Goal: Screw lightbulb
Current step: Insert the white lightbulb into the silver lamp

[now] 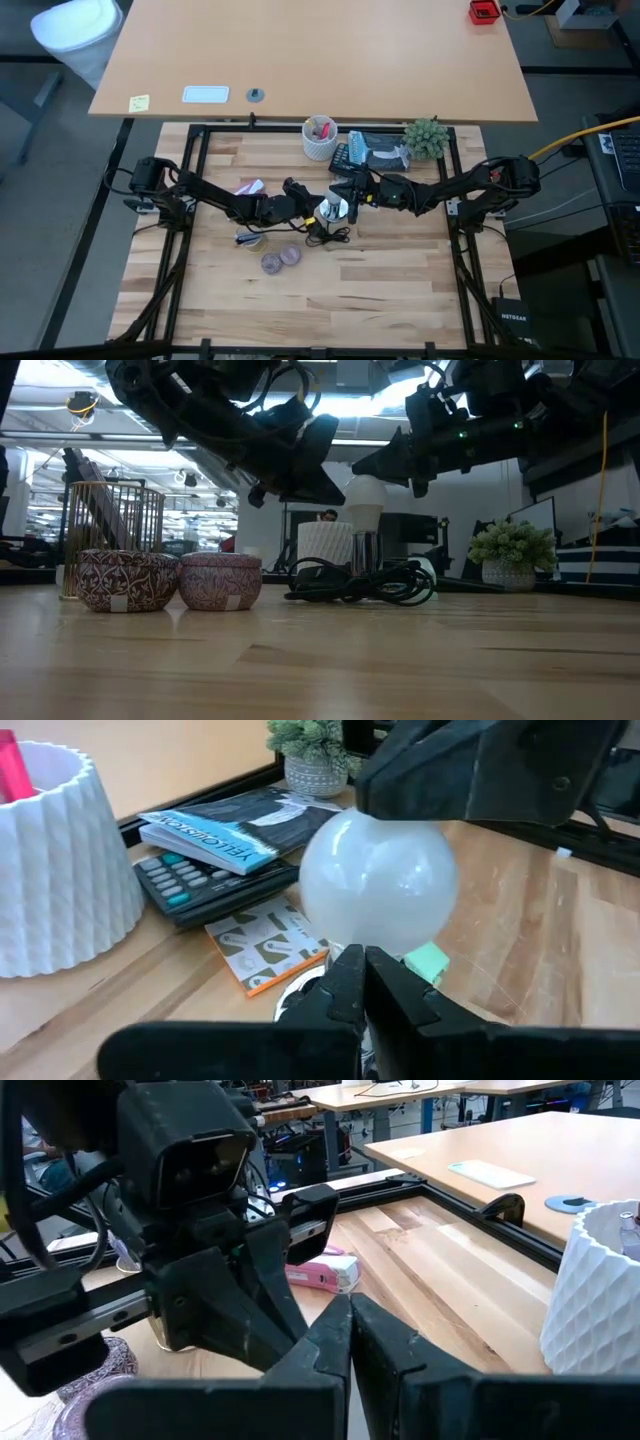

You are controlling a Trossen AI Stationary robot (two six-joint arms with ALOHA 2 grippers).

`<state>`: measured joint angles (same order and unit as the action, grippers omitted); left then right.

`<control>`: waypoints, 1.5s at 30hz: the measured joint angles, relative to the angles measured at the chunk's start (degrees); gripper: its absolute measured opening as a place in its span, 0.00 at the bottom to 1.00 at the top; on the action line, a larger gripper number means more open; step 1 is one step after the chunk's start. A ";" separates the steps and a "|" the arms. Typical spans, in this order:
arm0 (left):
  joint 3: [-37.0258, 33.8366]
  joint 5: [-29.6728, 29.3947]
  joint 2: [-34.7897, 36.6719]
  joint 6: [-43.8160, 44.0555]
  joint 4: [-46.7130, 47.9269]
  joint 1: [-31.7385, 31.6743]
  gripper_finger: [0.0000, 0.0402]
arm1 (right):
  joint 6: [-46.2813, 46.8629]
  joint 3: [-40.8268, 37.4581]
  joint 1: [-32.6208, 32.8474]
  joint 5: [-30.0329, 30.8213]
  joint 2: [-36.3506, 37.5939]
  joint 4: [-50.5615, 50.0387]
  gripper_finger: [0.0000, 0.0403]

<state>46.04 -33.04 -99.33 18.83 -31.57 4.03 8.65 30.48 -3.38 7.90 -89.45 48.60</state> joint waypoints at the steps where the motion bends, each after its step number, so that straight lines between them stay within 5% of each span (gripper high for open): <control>1: 0.00 -0.38 0.00 0.00 0.00 0.00 0.00 | 0.01 0.00 0.00 0.00 0.00 0.00 0.04; 27: 0.02 -8.08 4.26 -7.30 -0.84 1.67 0.00 | 0.03 0.00 0.04 -2.04 -0.04 -0.02 0.04; 35: 0.02 5.98 4.44 -4.47 -0.21 3.58 0.00 | 0.01 0.00 0.04 -1.99 -0.04 -0.02 0.04; 45: 0.02 13.92 2.06 -1.33 -1.48 1.56 0.00 | 0.01 0.00 0.02 -1.97 -0.07 -0.02 0.04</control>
<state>46.06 -19.12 -97.27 17.49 -33.05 5.59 8.67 30.48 -3.36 5.93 -89.52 48.58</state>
